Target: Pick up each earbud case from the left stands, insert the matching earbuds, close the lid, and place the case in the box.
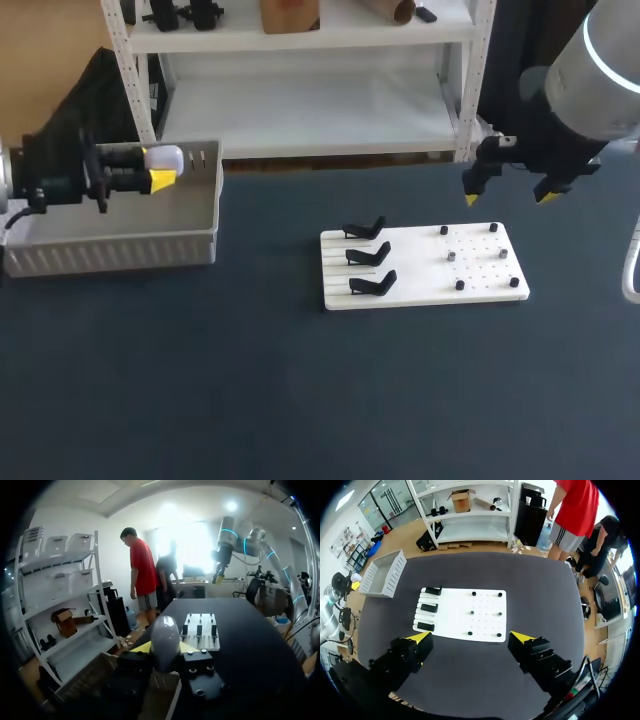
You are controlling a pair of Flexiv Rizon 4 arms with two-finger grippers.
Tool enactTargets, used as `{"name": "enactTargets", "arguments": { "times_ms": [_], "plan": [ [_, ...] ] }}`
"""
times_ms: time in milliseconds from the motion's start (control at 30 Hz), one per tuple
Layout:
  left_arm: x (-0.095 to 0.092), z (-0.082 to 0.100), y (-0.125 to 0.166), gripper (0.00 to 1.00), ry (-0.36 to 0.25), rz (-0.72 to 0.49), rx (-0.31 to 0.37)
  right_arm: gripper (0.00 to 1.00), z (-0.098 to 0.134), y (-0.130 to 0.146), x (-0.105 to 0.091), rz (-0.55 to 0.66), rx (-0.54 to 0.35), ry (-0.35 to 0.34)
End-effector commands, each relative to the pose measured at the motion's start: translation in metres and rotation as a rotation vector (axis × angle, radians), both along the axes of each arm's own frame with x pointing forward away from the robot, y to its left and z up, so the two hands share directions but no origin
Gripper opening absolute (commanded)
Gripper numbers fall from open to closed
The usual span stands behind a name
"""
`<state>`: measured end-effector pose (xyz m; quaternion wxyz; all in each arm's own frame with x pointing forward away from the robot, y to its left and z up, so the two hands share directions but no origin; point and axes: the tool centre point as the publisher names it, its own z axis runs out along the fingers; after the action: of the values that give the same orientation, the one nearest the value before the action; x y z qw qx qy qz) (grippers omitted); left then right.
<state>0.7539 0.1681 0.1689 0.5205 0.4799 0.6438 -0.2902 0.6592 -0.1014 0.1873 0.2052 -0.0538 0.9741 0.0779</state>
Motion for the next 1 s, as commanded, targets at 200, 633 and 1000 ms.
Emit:
{"name": "enactTargets", "arguments": {
  "times_ms": [200, 633, 1000],
  "plan": [
    [0.041, -0.012, 0.015, 0.0, 0.038, -0.015, 0.055, 1.0, 0.0, -0.001, -0.002, -0.002, 0.001, -0.006],
    [0.066, -0.04, 0.035, 0.0, 0.105, 0.101, 0.133, 1.0, 0.0, -0.001, -0.002, -0.002, 0.001, -0.006],
    [0.082, -0.086, 0.03, 0.0, 0.162, 0.128, 0.105, 1.0, 0.0, -0.001, -0.002, -0.002, 0.001, -0.006]
  ]
}}
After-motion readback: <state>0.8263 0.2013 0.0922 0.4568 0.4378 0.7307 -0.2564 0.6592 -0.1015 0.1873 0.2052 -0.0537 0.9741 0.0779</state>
